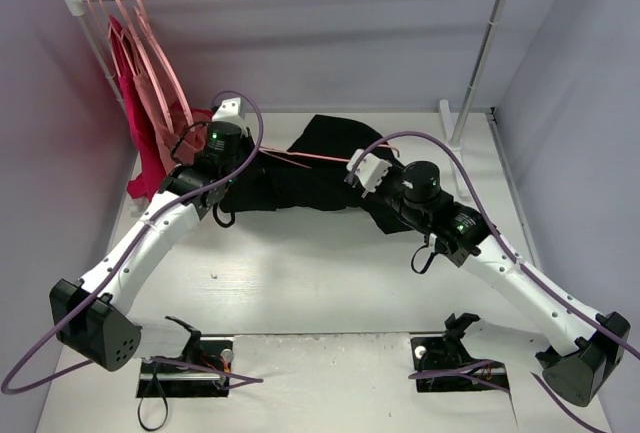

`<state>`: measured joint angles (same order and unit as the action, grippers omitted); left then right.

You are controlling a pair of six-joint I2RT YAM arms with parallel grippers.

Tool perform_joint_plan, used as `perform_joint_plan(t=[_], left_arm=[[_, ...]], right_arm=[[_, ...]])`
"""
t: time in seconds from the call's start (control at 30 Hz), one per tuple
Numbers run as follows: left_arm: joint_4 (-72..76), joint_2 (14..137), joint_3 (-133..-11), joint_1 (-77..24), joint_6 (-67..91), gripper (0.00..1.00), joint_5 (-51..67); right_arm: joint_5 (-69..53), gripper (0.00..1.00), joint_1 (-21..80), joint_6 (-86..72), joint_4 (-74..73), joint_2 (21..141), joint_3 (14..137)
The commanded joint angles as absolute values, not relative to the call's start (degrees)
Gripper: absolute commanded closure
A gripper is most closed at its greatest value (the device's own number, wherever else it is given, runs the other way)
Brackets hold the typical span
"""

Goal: Place the t-shirt on the hanger

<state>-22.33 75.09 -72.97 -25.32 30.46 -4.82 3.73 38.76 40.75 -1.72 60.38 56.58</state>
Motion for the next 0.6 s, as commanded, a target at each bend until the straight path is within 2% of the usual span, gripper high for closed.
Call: perform_joint_plan(t=[0.0, 0.23, 0.57], left_arm=[[-25.40, 74.36, -75.94, -18.90, 26.72, 1.00, -15.91], [-25.75, 75.23, -76.99, -13.80, 26.28, 1.00, -14.33], [-27.16, 75.32, -80.67, -13.27, 22.94, 1.00, -16.35]], right_arm=[[17.93, 1.00, 36.74, 44.12, -3.69, 57.66, 58.71], [19.78, 1.00, 36.74, 45.18, -5.45, 57.74, 59.67], [21.27, 1.00, 36.74, 45.35, -7.38, 59.33, 60.56]])
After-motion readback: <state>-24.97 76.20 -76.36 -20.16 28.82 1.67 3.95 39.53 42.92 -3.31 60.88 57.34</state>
